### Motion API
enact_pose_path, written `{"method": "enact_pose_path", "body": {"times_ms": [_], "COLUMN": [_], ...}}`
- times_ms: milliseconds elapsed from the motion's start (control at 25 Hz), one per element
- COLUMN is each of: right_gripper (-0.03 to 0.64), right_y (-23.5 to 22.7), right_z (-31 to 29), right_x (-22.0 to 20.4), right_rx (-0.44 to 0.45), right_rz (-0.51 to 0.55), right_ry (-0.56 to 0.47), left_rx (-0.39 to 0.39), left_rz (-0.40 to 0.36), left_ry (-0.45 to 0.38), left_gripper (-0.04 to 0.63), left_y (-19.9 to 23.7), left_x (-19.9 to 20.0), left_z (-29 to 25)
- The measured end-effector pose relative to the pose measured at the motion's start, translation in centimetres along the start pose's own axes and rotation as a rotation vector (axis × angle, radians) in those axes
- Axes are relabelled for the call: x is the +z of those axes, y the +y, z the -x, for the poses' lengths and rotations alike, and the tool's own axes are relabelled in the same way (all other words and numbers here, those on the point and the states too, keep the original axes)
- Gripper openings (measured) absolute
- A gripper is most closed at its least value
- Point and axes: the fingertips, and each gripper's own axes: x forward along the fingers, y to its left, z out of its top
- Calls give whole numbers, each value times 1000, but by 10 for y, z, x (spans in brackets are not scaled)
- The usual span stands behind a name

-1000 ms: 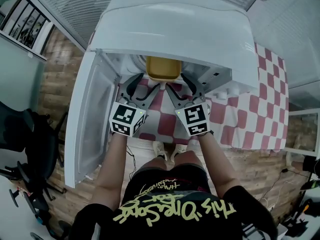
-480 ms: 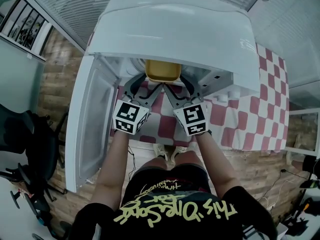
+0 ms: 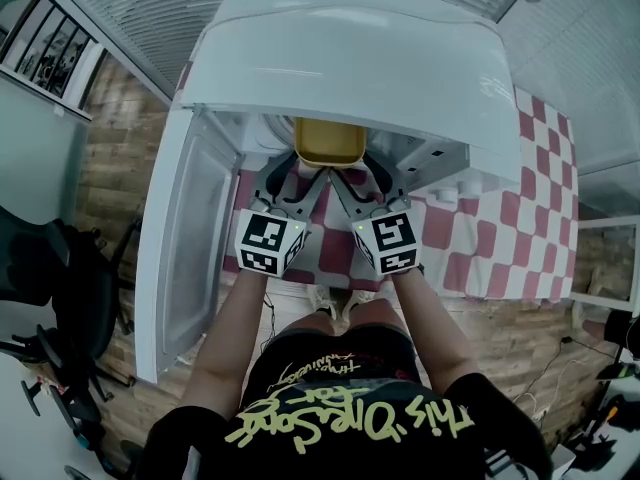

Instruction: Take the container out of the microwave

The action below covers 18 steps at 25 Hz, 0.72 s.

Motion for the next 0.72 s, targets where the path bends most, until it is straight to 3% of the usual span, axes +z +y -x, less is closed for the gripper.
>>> {"method": "enact_pose_path", "body": {"times_ms": [720], "right_gripper": [227], "right_y": [28], "right_z": [48], "right_x": [8], "right_rx": [14], "right_rz": [-20], "right_ry": [4], "left_rx": [21], "left_rz": [-6], "left_ry": [50], "left_gripper": [215], "left_y": [-35], "left_x": [9], "left_z": [45]}}
